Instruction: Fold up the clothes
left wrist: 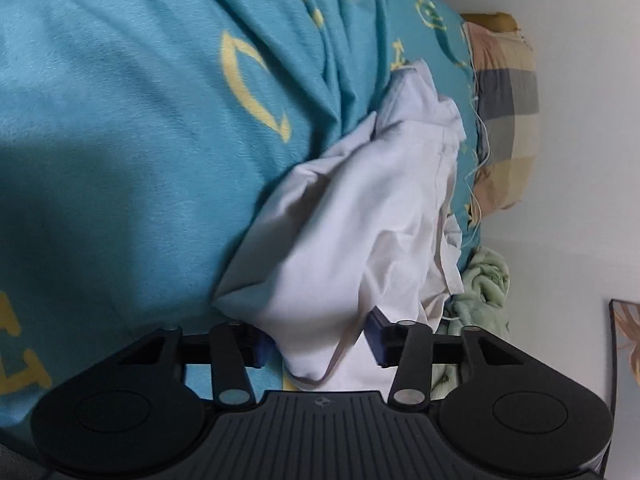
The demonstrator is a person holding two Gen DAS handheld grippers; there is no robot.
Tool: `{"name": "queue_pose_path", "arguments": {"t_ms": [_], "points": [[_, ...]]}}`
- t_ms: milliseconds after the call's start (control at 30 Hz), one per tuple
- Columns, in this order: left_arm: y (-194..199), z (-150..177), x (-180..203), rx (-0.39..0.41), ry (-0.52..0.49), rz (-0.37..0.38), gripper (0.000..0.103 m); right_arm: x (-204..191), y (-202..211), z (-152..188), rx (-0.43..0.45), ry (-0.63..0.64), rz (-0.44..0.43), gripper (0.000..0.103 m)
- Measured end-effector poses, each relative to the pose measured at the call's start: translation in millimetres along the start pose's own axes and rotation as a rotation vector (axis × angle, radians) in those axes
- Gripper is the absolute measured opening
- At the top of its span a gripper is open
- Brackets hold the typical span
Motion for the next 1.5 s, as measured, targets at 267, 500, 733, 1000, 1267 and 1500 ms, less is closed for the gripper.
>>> {"name": "queue_pose_path", "arguments": {"t_ms": [267,500,733,1000,1267,1500], "points": [[23,-1,44,0.074,-0.097,0.165,0.01,-26,21,-2,0.032,0.088,-0.012,0.016],[81,28,96,0.123,-0.201,0.225,0.01,-75,77,10,0.106,0.156,-0.091,0.015],[145,88,82,0.095,-0.241,0.189,0.01,-60,143,49,0.103,0.126,-0.088,0.015],[168,129,43,0.048,-0.211,0.133,0.01,-10,183,83,0.071,0.048,-0.014,0.015],[124,87,89,0.075,-0.174,0.147,0.01,-45,148,35,0.095,-0.014,-0.015,0.016],[34,15,126,0.078,-0.154,0.071,0.011,-72,70,-28,0.086,-0.078,0.05,0.016]]}}
Point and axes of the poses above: each gripper's, at about its wrist camera, not at the fingertips, and y roughly against the way its jaws point, x to its right, z to its underside, the point moved 4 cm from there along -y, roughly the way its jaws point, and after that the axes turned 2 degrees about z, right-handed, at the moved point
